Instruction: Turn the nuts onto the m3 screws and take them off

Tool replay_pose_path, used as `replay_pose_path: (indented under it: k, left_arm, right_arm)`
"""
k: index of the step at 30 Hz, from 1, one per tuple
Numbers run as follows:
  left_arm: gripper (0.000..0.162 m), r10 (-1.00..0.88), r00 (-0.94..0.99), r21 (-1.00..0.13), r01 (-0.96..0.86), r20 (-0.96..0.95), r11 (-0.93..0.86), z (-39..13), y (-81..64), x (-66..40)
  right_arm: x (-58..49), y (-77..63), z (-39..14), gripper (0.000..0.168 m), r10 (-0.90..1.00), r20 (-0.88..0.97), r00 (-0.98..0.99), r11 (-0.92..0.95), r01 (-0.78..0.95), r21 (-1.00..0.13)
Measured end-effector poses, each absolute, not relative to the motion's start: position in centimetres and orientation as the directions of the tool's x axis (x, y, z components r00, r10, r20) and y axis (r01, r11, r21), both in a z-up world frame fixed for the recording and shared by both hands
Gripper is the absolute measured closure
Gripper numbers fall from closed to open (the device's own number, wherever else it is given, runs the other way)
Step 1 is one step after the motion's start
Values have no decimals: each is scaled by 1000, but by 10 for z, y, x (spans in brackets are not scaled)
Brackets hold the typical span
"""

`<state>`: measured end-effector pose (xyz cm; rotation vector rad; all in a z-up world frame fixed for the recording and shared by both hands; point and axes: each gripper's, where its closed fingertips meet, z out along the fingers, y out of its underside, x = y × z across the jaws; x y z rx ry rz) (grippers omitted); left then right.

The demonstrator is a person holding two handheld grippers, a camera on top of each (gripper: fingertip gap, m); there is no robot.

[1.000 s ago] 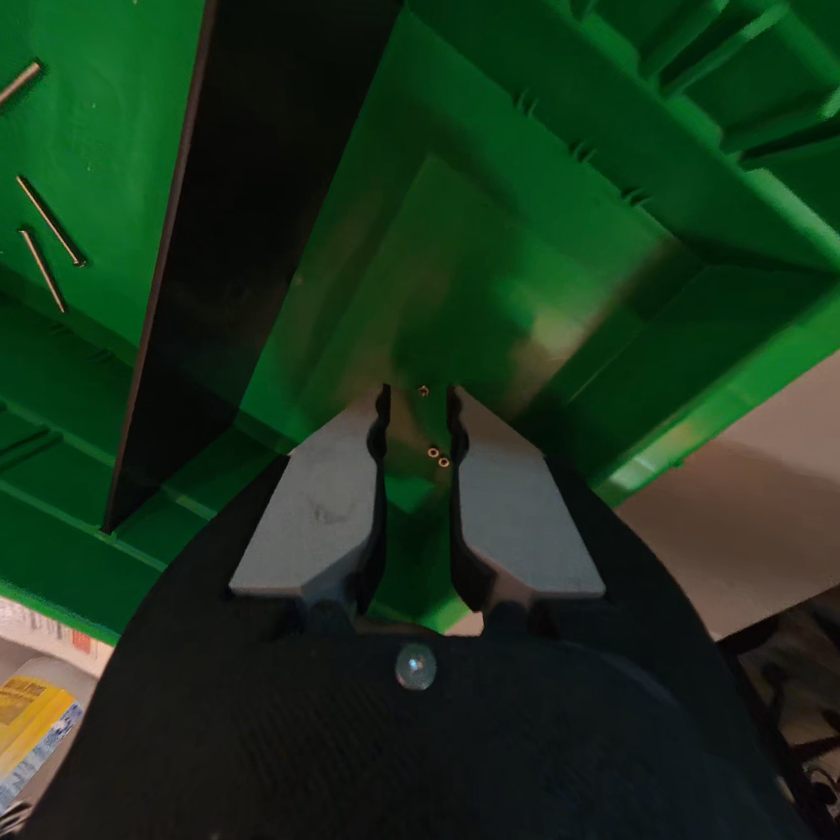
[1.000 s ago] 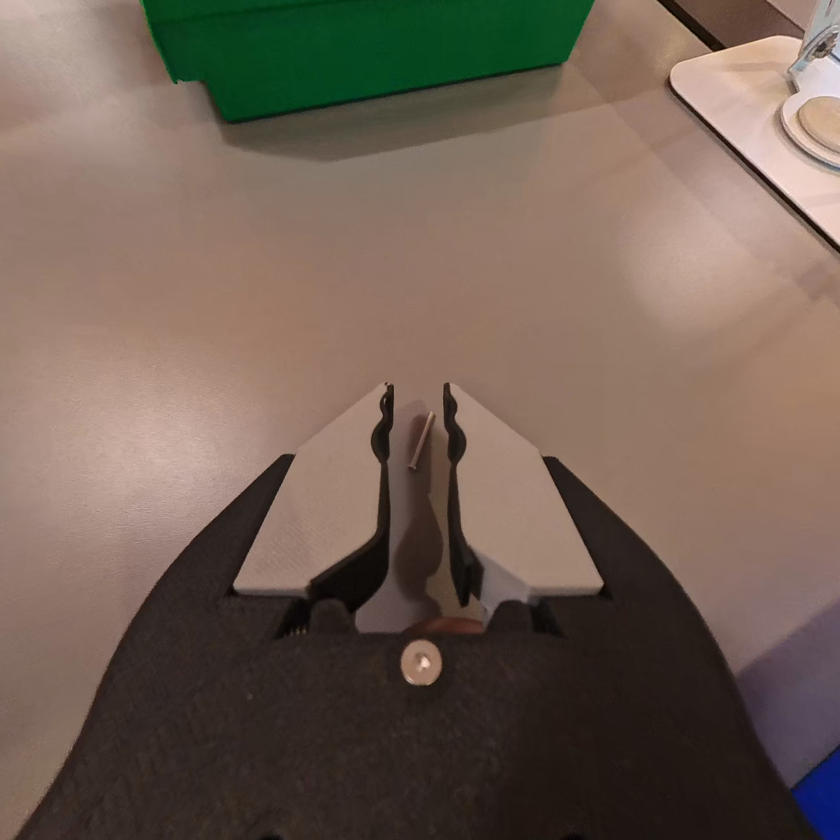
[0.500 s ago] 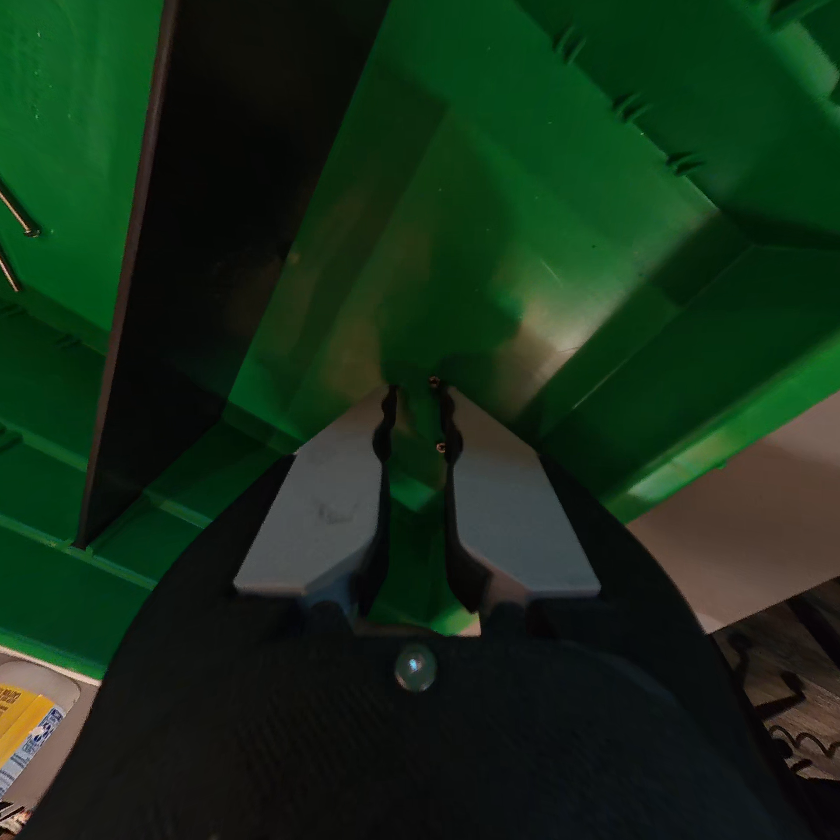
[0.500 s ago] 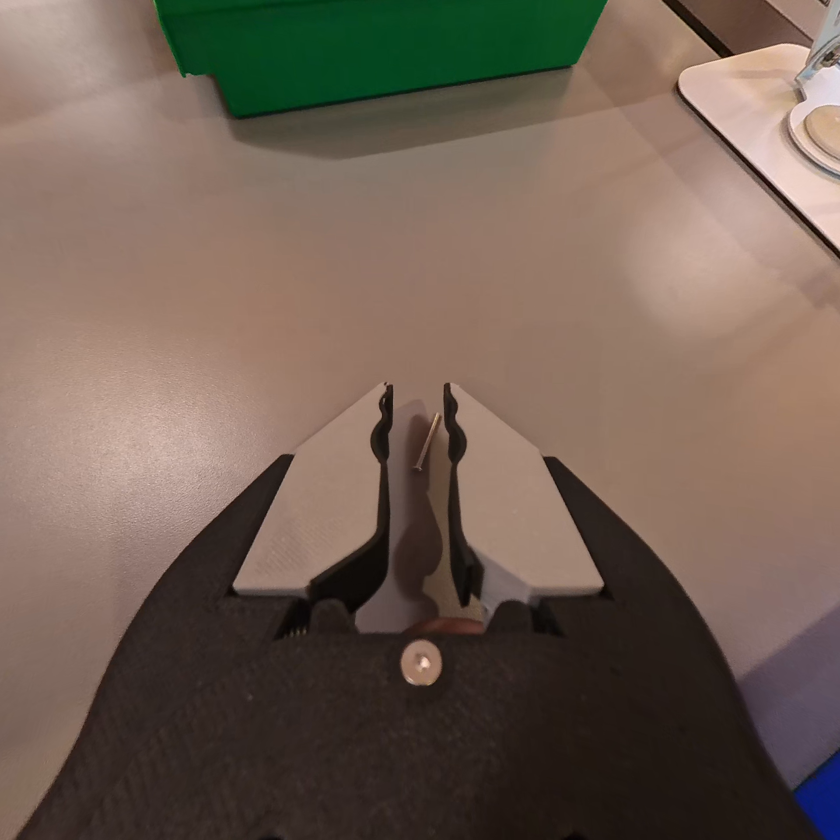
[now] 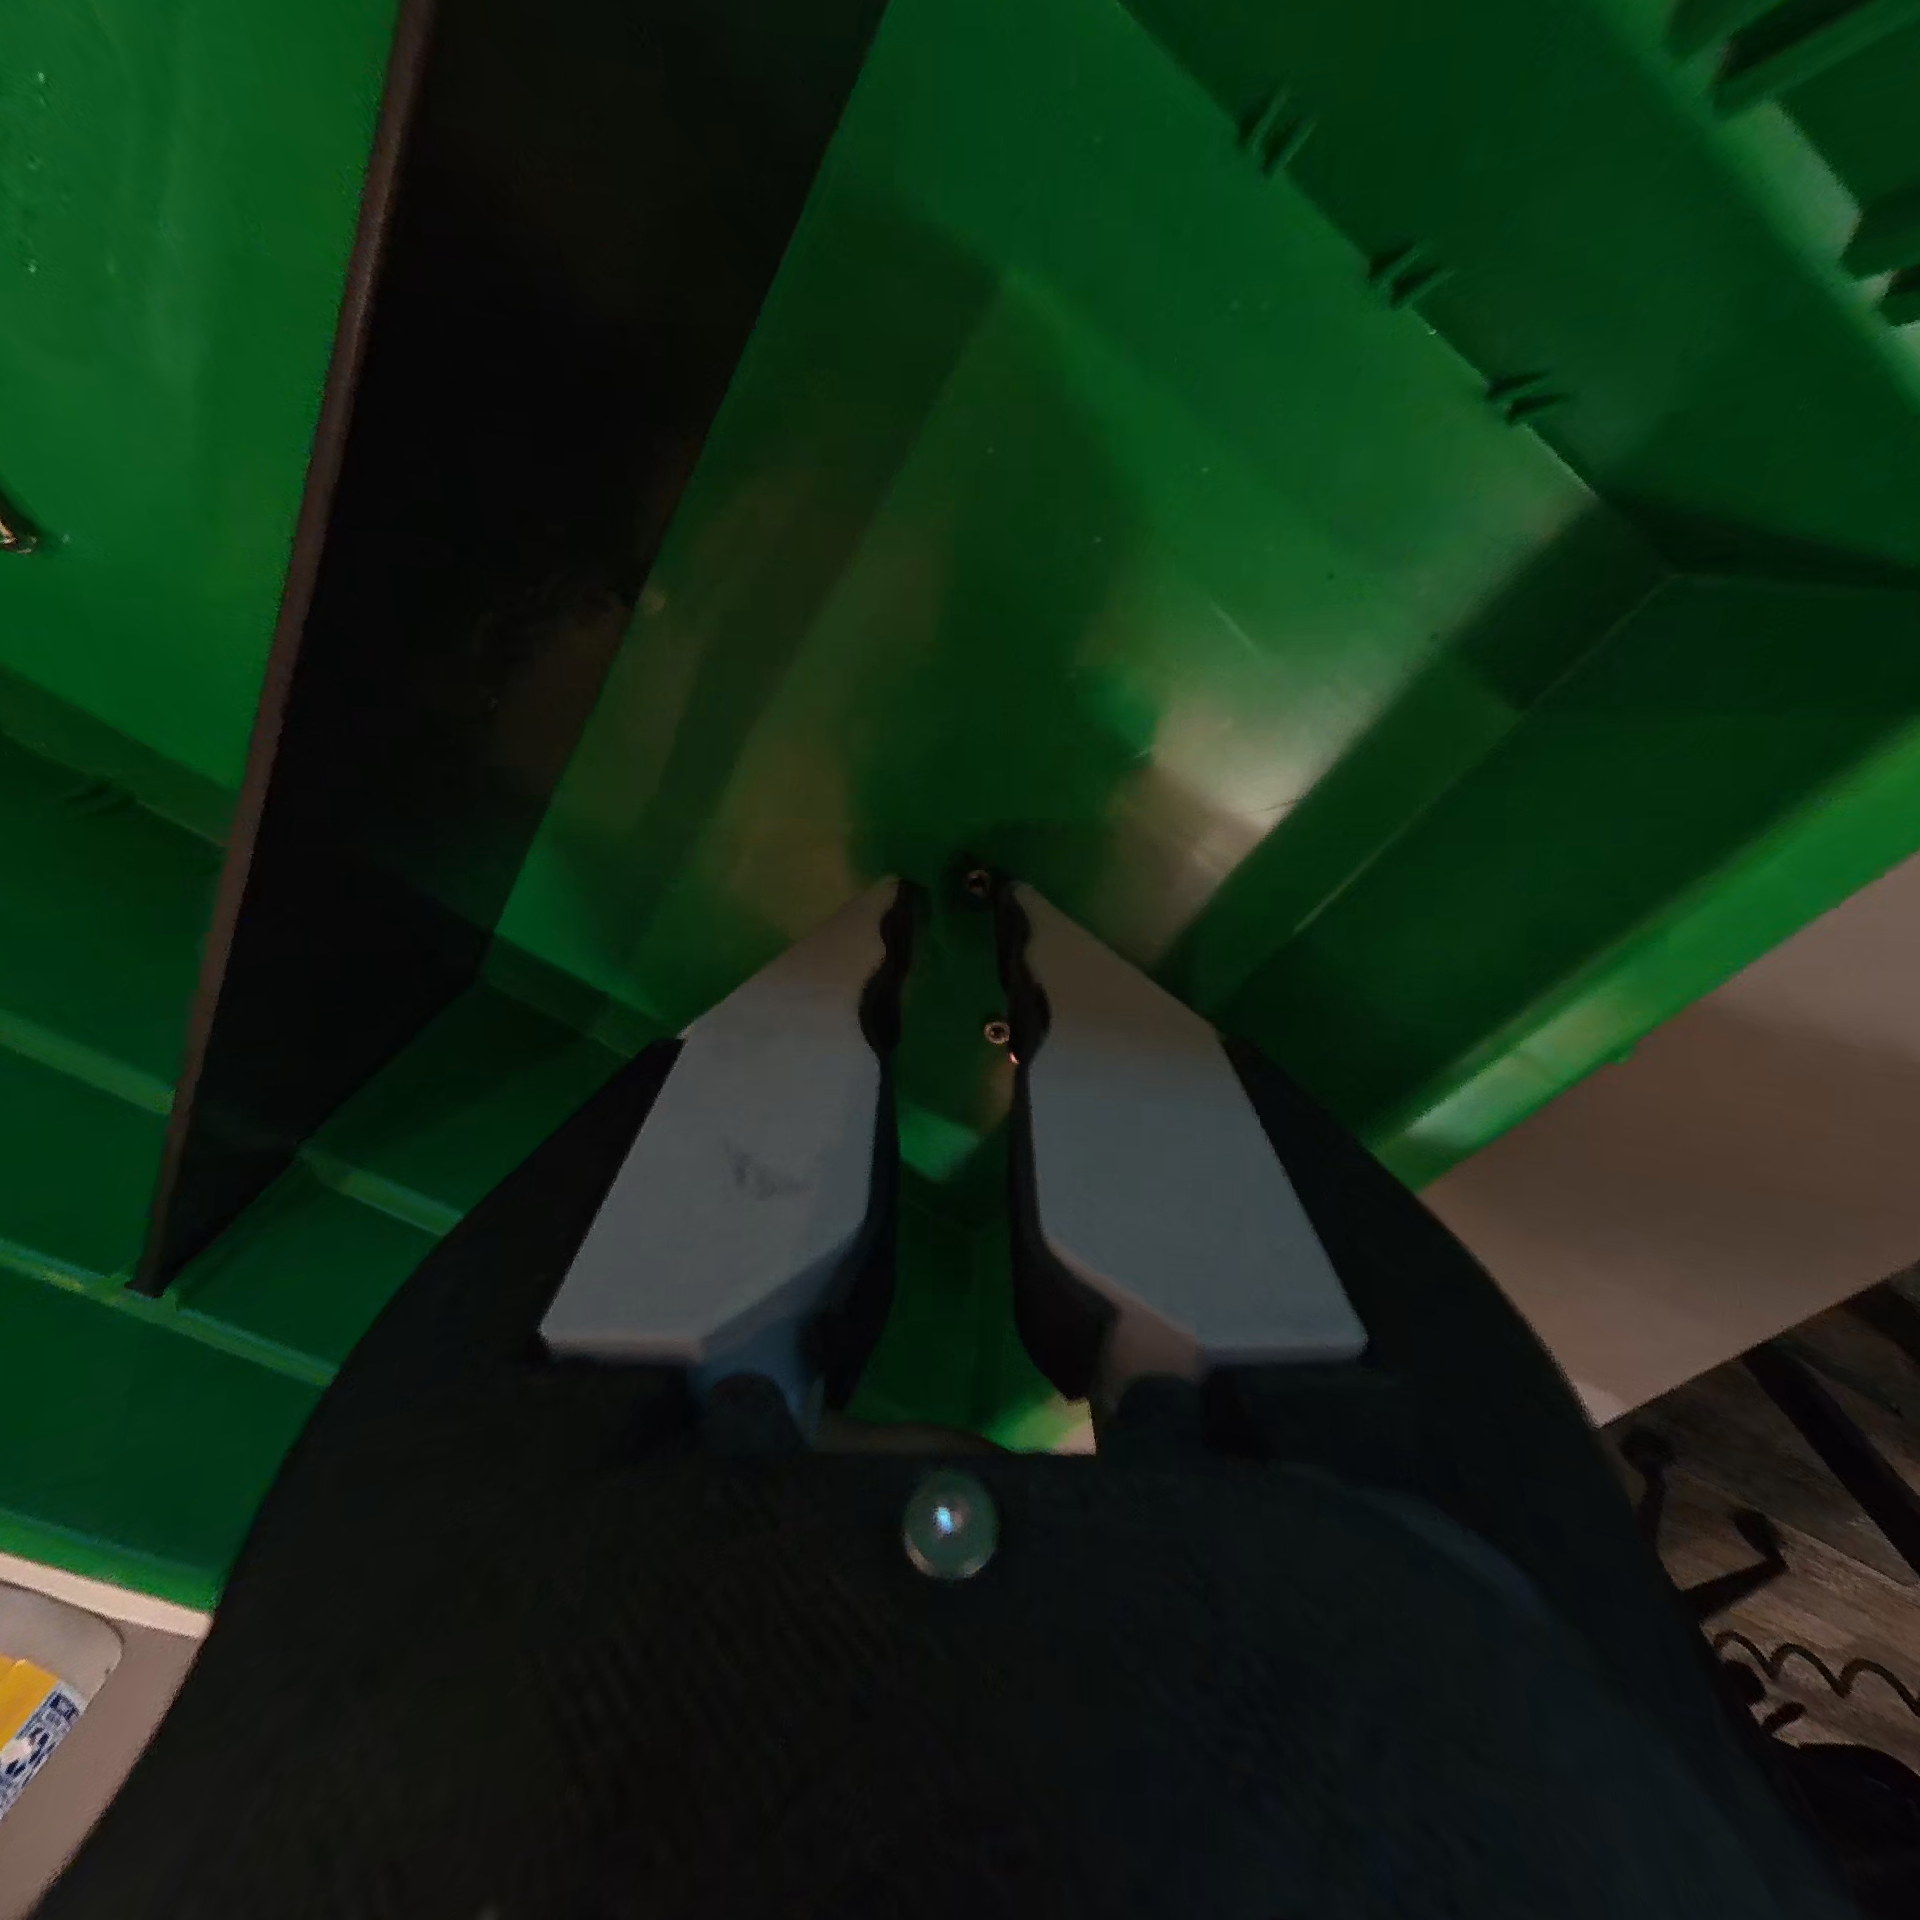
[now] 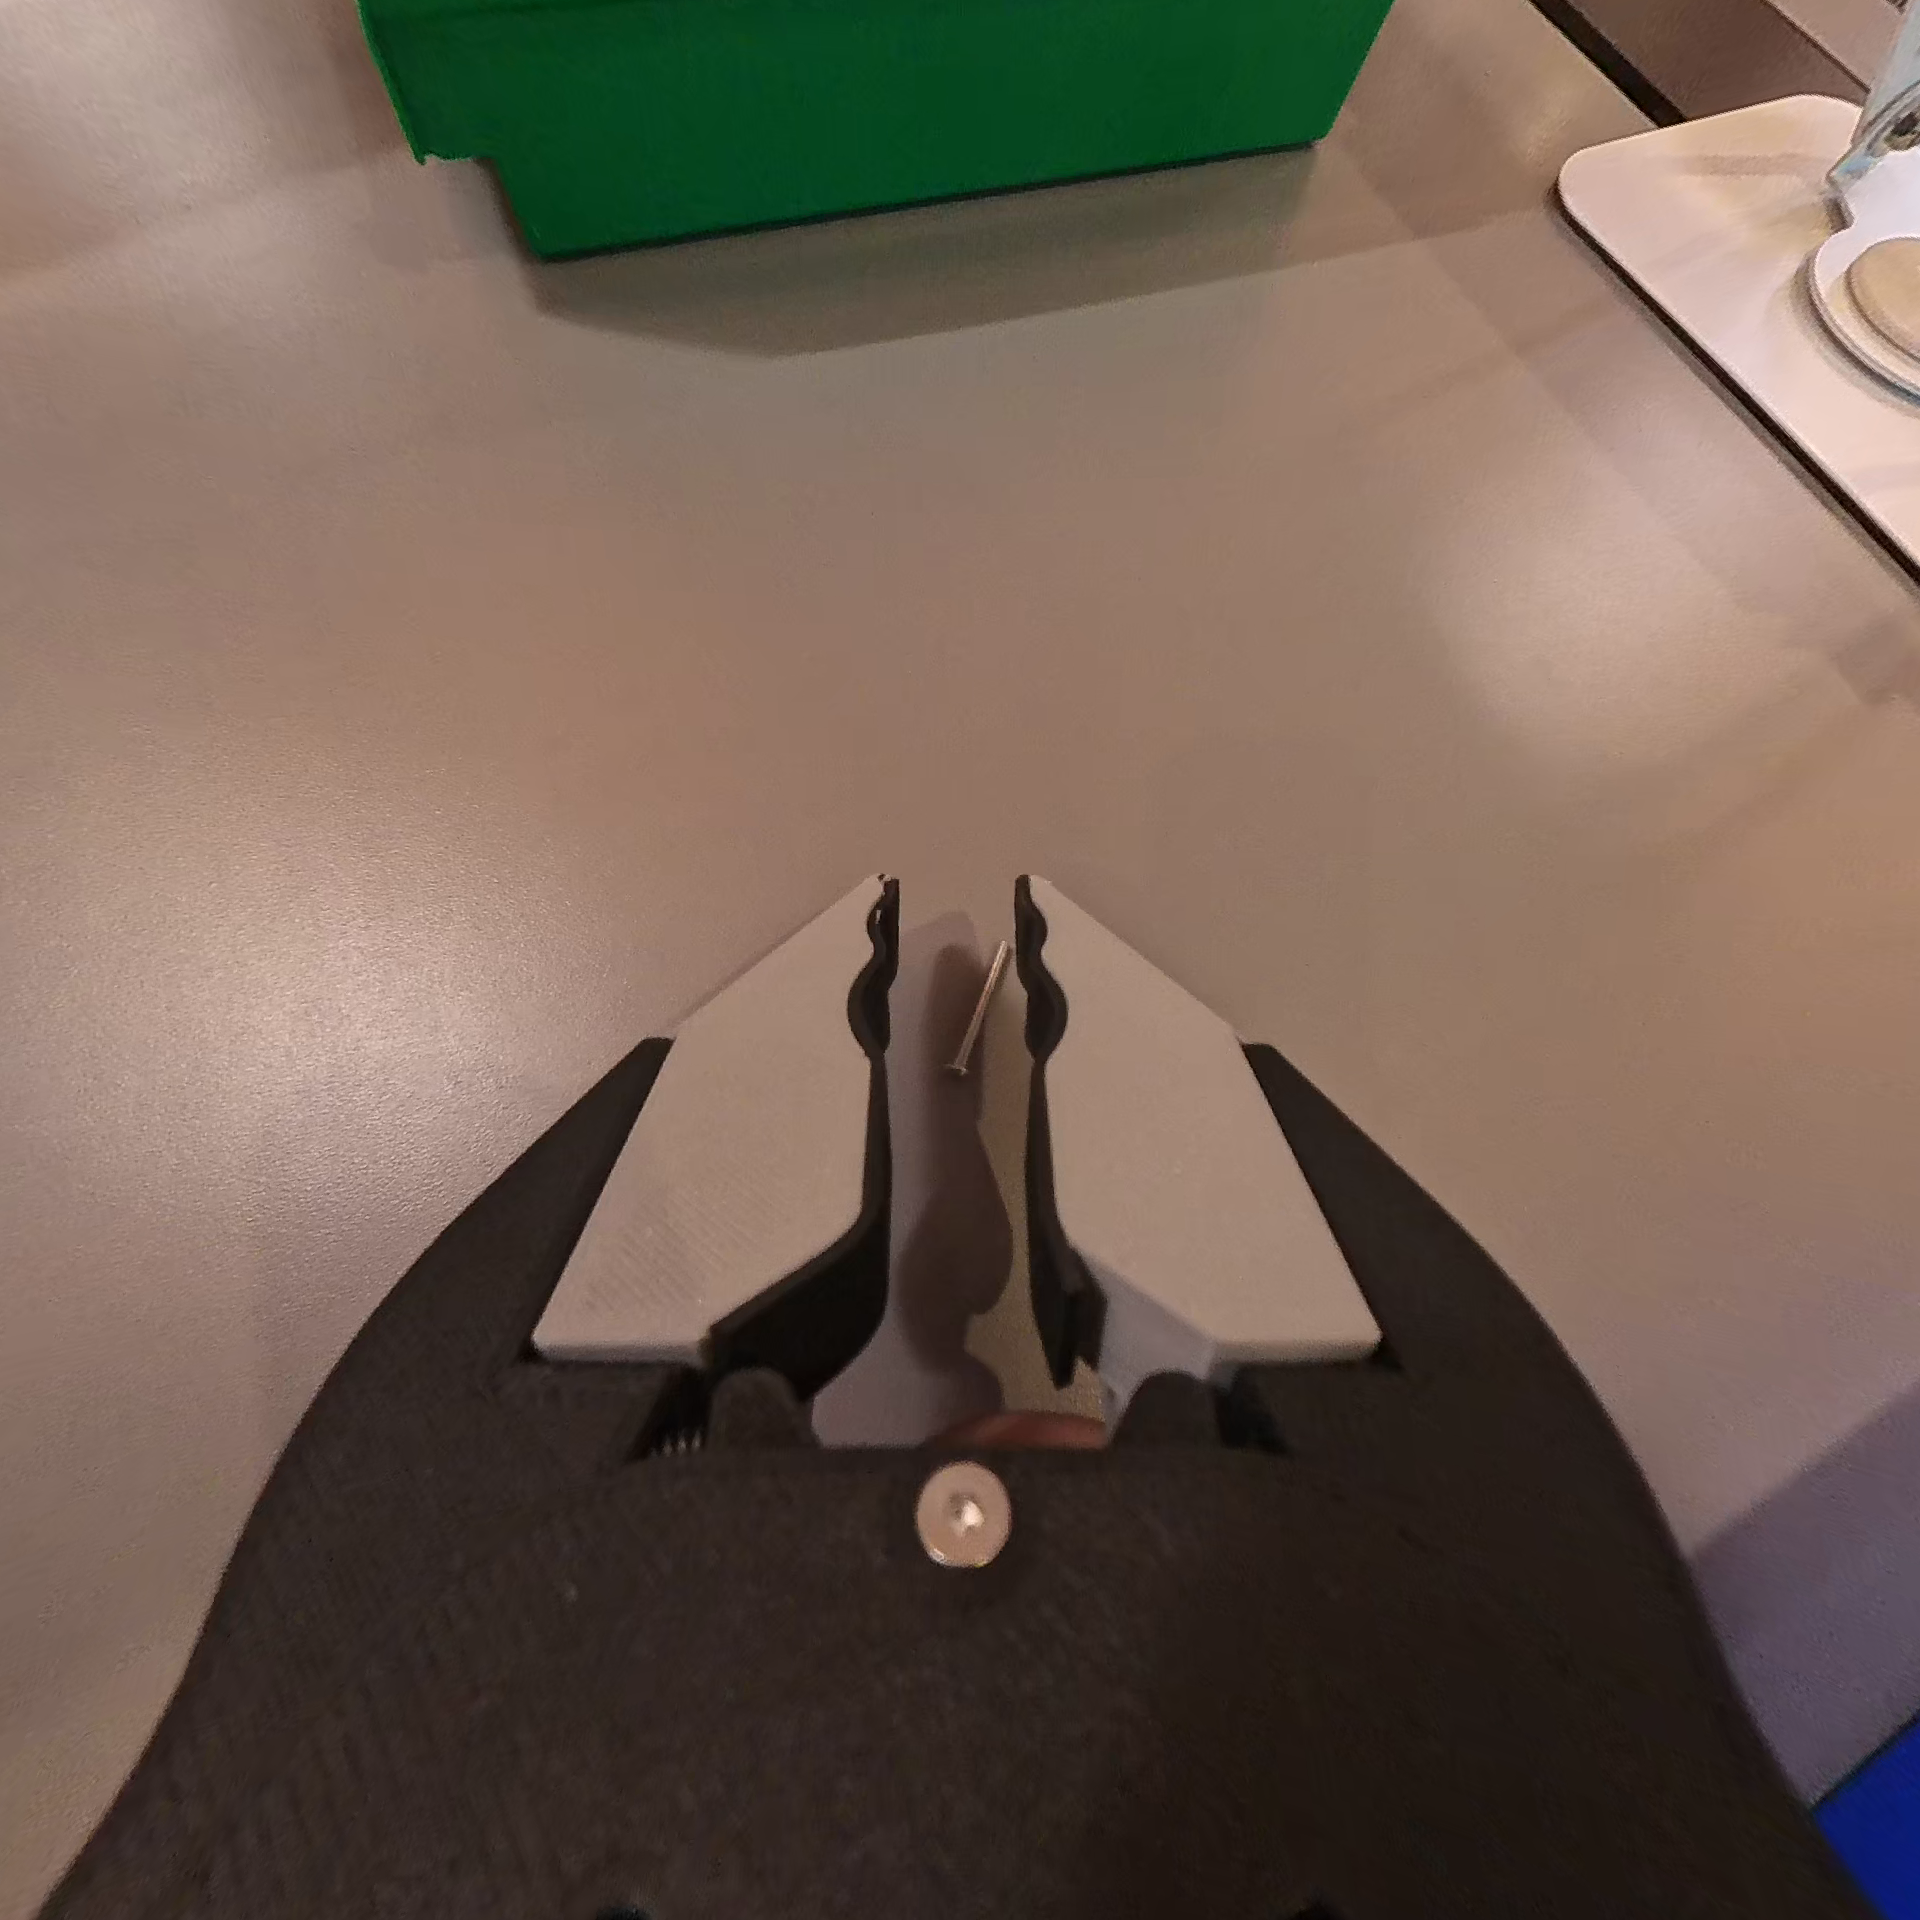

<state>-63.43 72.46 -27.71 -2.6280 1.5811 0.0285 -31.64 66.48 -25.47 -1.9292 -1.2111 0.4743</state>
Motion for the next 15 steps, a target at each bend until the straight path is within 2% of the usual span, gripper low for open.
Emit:
replay_pose_path:
  k: [4, 15]
  left_arm:
    - [143, -885, 464, -48, -885, -33, -463, -277, 723, -633]
    - [157, -887, 453, -74, -891, -85, -448, -277, 726, -631]
  right_arm:
    - [-317, 664, -255, 149, 877, 95, 470, -228, 582, -781]
    - [-318, 663, -255, 149, 879, 100, 467, -222, 586, -780]
